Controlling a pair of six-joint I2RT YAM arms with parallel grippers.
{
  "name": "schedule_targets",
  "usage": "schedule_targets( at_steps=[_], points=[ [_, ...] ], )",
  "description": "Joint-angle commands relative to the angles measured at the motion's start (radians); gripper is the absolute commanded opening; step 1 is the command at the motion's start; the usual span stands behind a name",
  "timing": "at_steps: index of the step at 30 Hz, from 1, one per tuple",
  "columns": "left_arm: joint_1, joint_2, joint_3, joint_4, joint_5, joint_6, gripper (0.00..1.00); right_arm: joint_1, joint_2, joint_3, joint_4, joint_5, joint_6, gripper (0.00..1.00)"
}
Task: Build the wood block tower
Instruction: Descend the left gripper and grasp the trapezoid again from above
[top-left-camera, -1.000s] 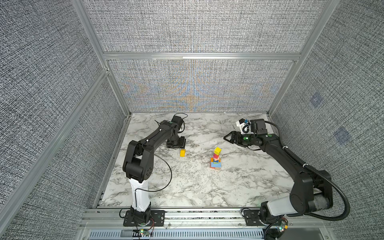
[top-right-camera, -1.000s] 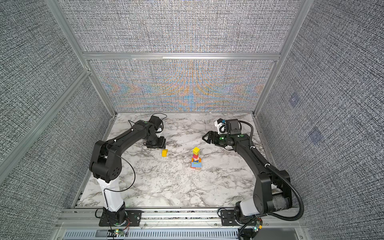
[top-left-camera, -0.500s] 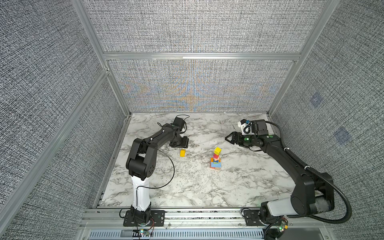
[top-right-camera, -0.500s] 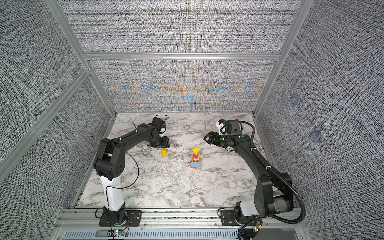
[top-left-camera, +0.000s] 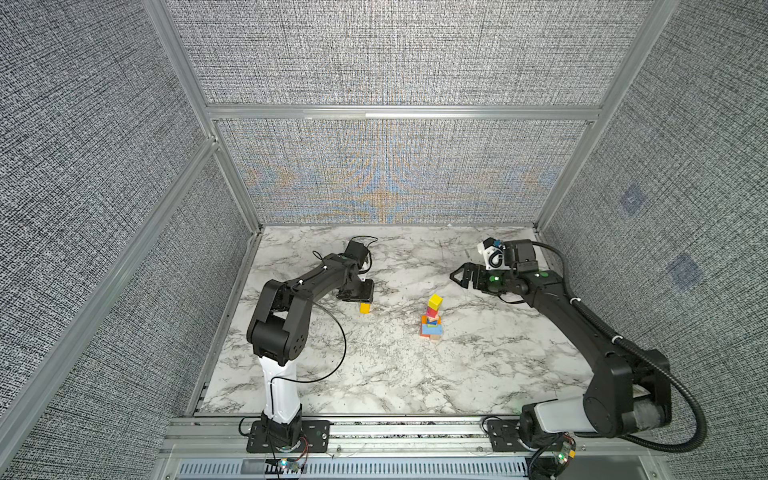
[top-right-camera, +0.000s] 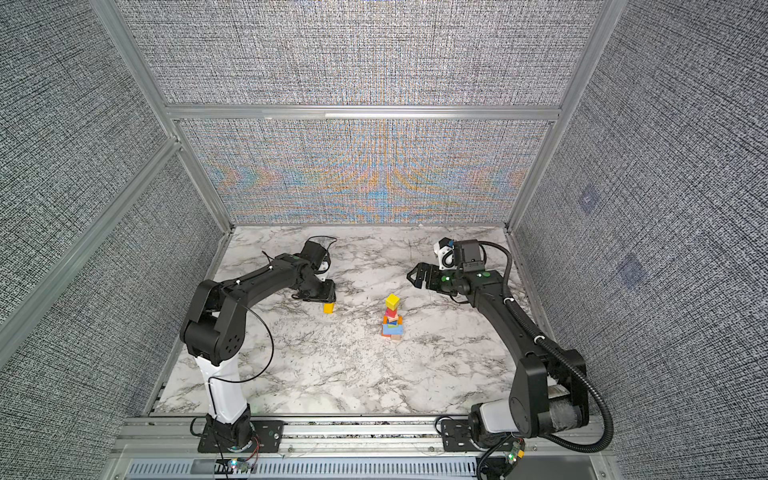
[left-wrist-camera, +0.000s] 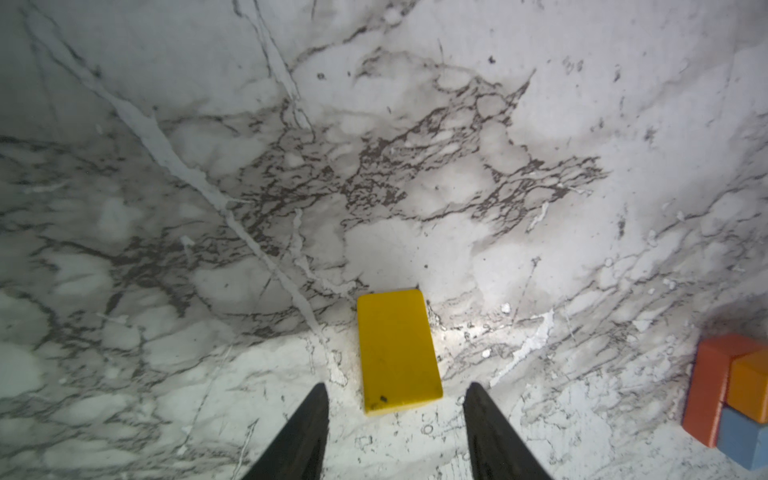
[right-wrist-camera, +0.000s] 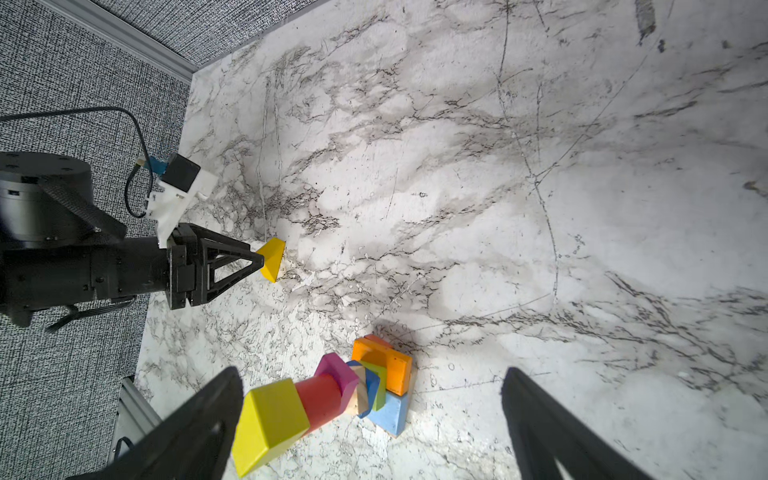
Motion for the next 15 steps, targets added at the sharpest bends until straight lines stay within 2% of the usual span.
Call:
schedule_targets(
  at_steps=[1,11,15],
  points=[
    [-0.001,0.003,-0.006,0.019,-0.001,-0.012,0.52,0.003,-0.005,-0.001,0.0,0.007,-0.001,0.99],
    [-0.019,0.054,0.028,0.008,-0.008,-0.02,0.42,0.007,-0.003,0.002,-0.01,0.014,0.0,0.99],
    [-0.024,0.061,0.043,-0.016,-0.034,-0.02,0.32,0.007,-0.001,0.003,-0.007,0.017,0.0,0.99]
  ],
)
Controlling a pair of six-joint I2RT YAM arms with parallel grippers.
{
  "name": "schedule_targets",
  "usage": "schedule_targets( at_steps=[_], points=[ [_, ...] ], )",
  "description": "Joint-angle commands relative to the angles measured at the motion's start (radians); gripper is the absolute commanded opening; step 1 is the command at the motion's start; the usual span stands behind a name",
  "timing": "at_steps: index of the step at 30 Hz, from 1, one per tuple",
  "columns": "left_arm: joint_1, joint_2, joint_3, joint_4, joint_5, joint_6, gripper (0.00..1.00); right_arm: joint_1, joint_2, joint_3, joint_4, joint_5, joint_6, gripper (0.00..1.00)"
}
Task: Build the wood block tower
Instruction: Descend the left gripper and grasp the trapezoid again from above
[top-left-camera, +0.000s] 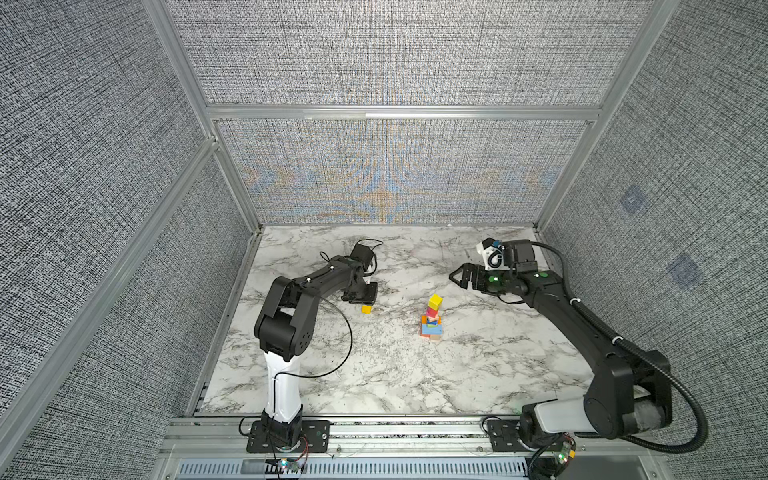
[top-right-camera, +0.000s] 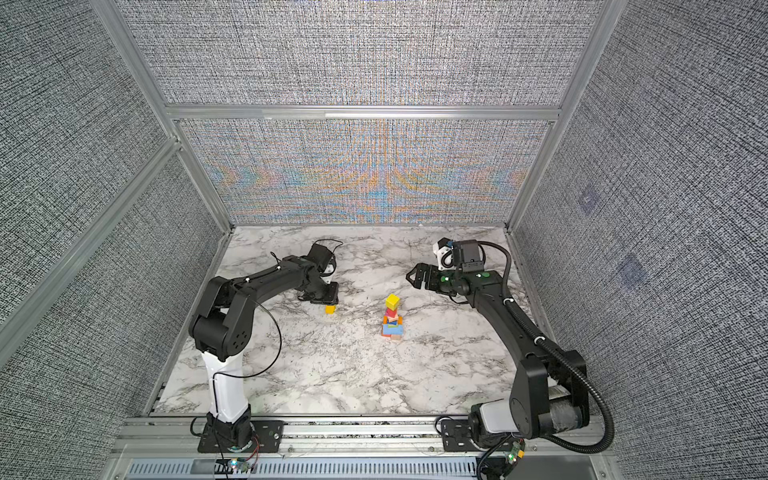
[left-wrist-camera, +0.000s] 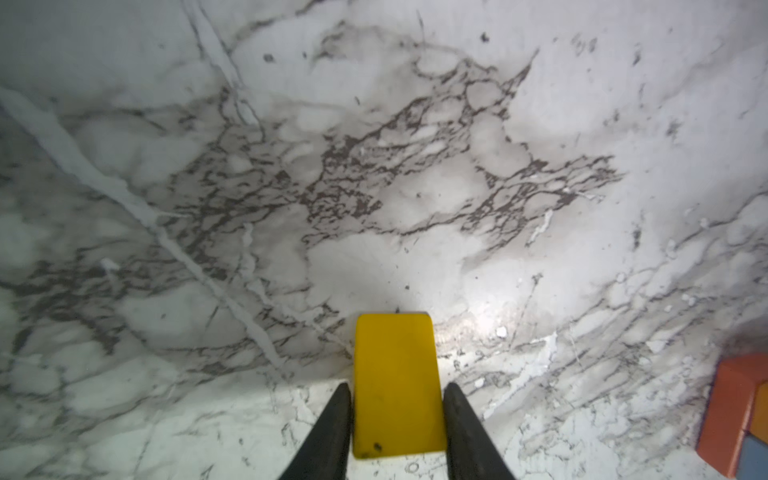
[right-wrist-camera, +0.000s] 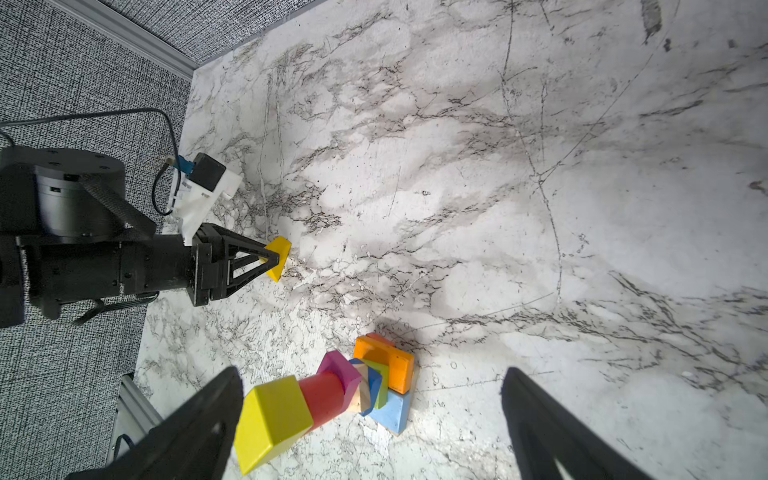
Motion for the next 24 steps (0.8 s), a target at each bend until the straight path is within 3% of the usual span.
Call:
schedule_targets(
  at_steps=[1,13,24],
  points=[
    [-0.001,0.0,0.012,-0.028,-0.029,0.002,0.3,0.001,0.003,0.002,-0.003,0.011,0.001,0.99],
    [-0.009,-0.05,0.043,-0.088,-0.052,0.011,0.27,0.005,0.008,0.004,-0.003,0.007,0.004,0.99],
    [-0.025,-0.109,0.18,-0.228,-0.05,0.014,0.26,0.005,0.017,0.008,-0.011,0.011,-0.001,0.99]
  ],
)
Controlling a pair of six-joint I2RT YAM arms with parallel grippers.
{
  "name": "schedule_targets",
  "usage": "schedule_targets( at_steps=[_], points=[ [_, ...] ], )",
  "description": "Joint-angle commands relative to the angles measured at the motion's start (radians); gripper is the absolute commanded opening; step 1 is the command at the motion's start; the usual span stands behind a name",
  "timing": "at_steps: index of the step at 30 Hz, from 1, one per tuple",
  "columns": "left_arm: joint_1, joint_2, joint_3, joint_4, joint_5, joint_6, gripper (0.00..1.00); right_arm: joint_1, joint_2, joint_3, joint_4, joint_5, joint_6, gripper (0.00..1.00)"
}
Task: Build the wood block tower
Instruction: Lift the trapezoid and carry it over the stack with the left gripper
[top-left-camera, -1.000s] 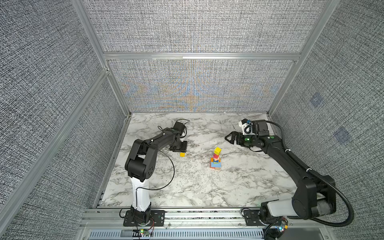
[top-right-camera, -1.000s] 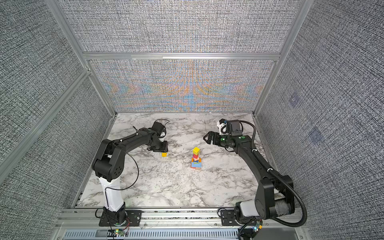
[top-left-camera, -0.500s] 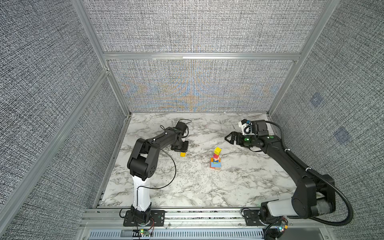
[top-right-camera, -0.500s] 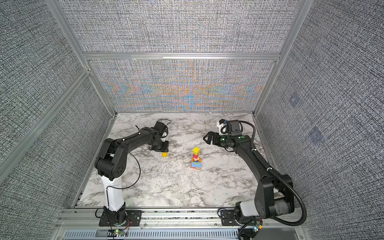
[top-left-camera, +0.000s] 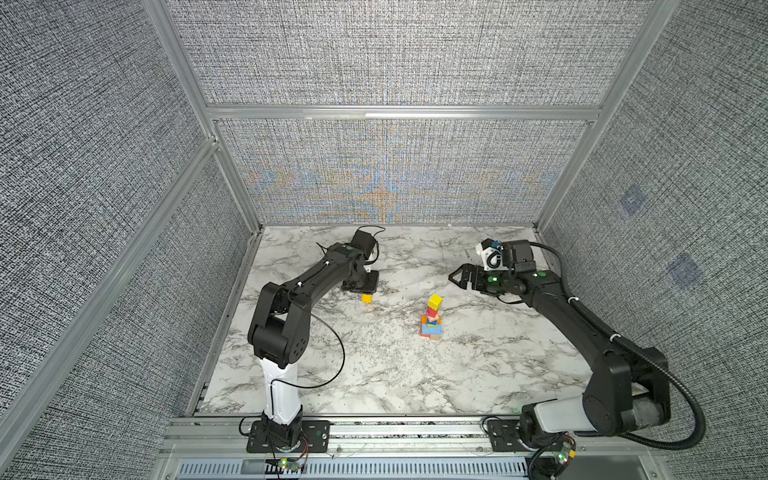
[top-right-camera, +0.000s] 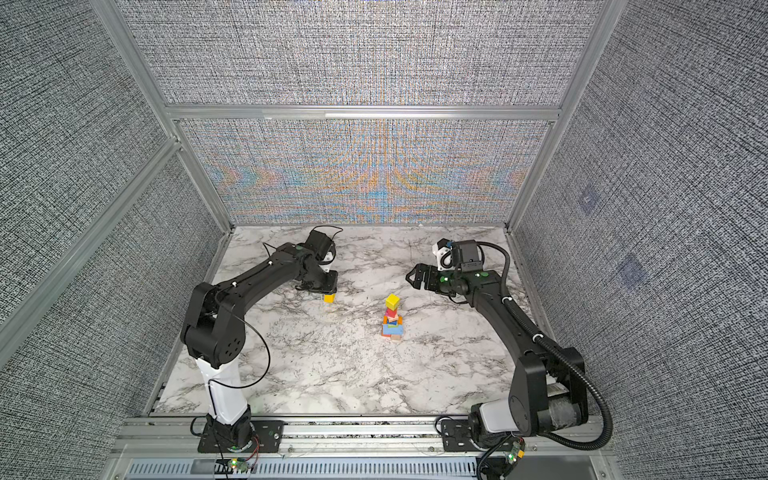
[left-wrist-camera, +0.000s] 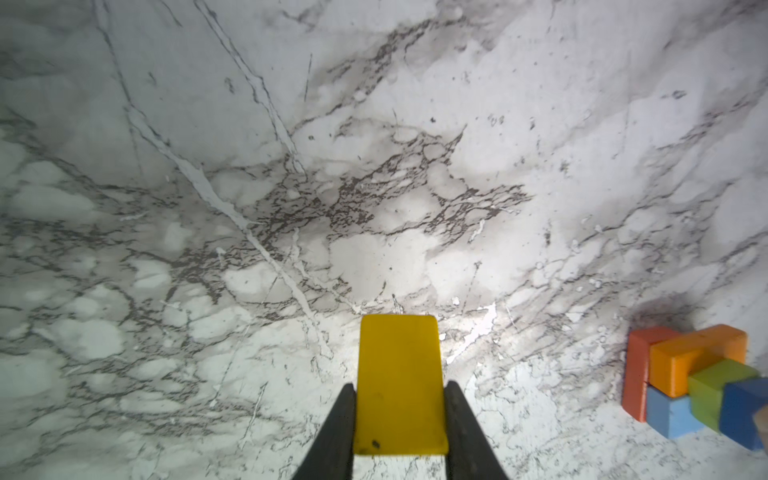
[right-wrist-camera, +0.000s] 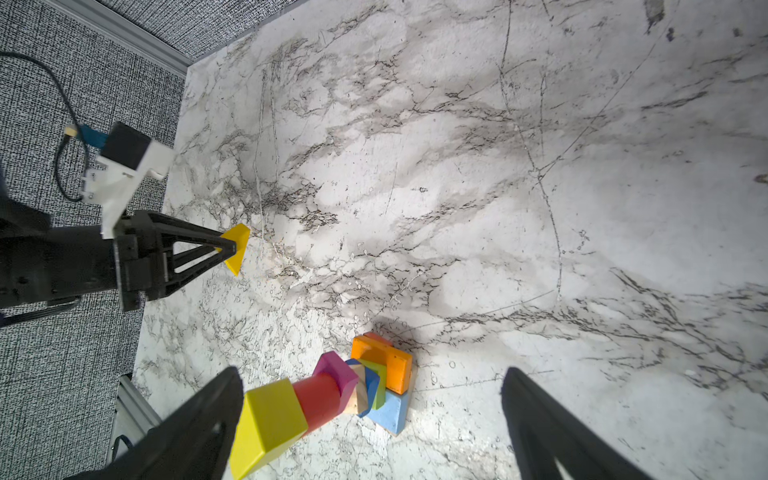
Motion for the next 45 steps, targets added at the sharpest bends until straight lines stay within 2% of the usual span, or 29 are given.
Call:
schedule_targets(
  at_steps=[1,21,32,45],
  points=[
    [-0.01,-0.024,0.045,-0.075,0.001,0.017,0.26,0.0,0.002,0.008,-0.01,0.01,-0.004,0.99],
    [-0.156,0.026,0.488,-0.443,-0.04,0.099,0.26,0.001,0.014,0.012,-0.013,0.026,-0.011,0.99],
    [-0.25,0.059,0.678,-0.523,-0.038,0.112,0.26,-0.002,0.035,0.017,-0.015,0.033,-0.013,0.99],
    [-0.362,0.228,0.931,-0.639,-0.046,0.121,0.26,-0.007,0.058,0.018,-0.017,0.047,-0.013,0.99]
  ],
)
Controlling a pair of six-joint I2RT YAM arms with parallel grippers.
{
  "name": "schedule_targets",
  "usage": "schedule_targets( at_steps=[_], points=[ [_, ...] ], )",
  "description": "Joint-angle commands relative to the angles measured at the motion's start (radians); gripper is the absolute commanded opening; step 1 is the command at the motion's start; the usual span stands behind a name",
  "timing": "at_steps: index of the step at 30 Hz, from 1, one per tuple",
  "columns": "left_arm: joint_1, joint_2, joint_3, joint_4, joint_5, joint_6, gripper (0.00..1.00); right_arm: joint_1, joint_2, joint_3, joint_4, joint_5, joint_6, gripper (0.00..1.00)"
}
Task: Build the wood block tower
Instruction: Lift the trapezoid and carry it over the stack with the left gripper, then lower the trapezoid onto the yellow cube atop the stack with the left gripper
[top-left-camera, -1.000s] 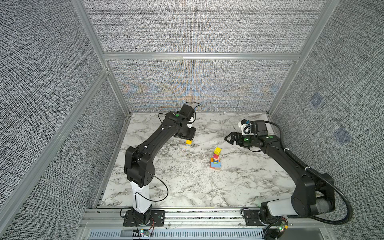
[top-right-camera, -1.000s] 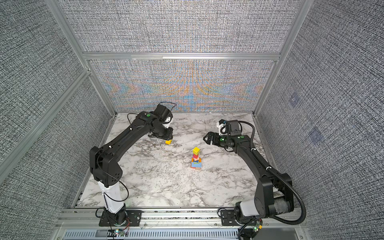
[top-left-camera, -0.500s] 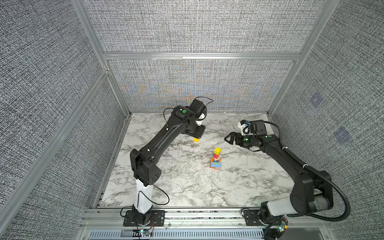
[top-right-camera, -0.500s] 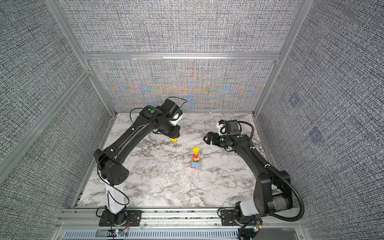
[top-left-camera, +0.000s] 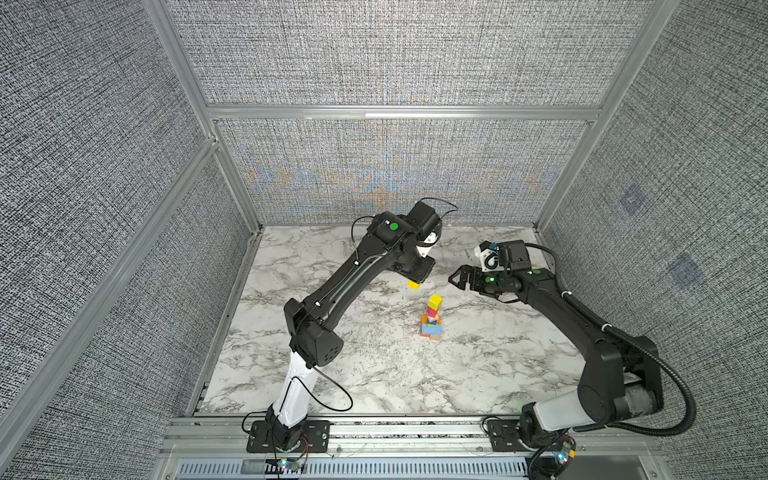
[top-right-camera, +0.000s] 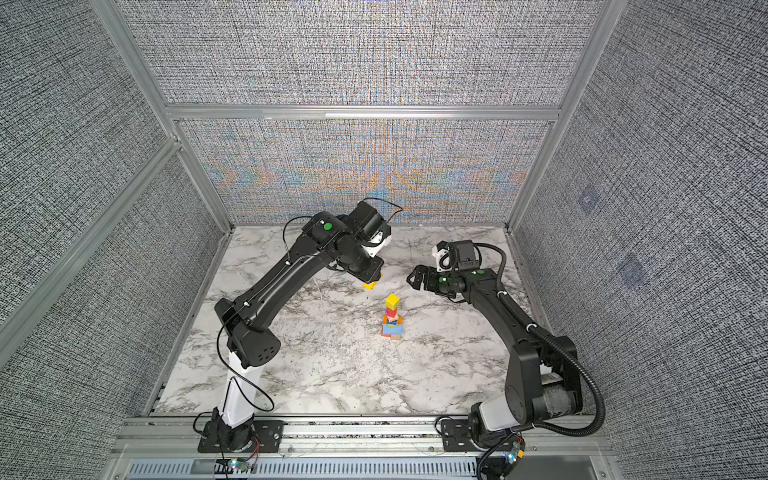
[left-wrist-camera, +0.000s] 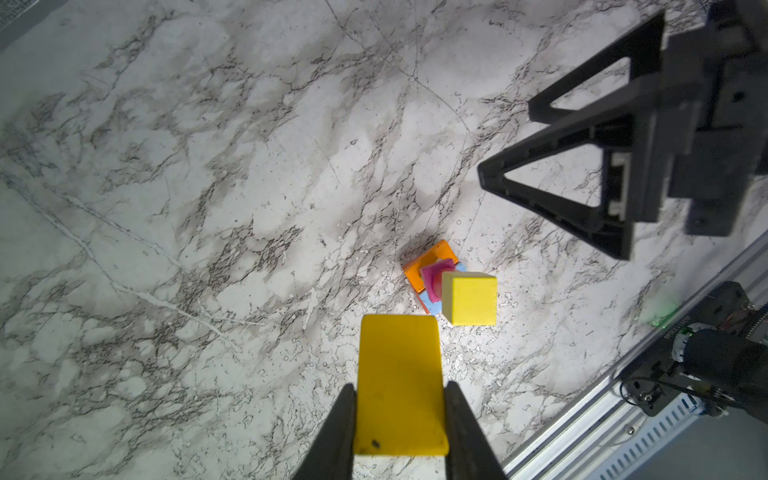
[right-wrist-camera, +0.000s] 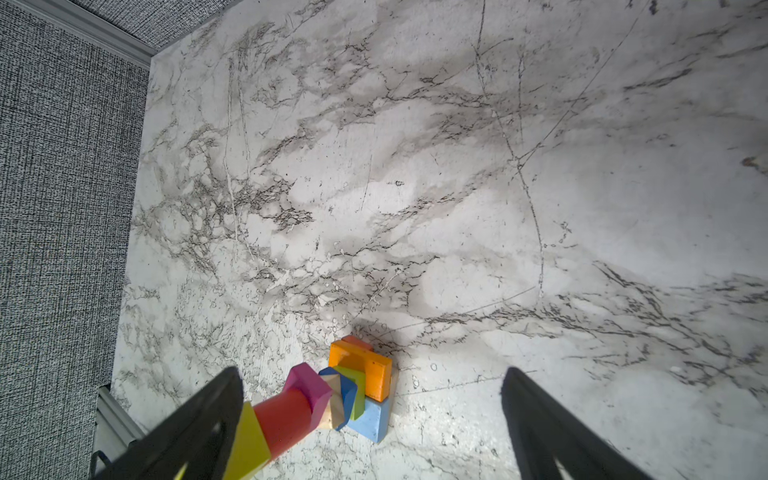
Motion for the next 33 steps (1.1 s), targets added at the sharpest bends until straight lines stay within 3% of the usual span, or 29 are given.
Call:
schedule_targets(
  at_steps=[1,15,33],
  points=[
    [-0.018,0.025,0.047,-0.048,-0.011,0.011,0.26,-0.001,0.0,0.013,-0.015,0.015,-0.01,0.99],
    [-0.081,0.067,0.084,-0.011,-0.012,0.017,0.26,-0.006,0.016,0.012,-0.02,0.031,-0.012,0.99],
    [-0.095,0.127,0.099,-0.002,0.009,0.021,0.26,-0.007,0.029,0.016,-0.019,0.03,-0.009,0.99]
  ],
)
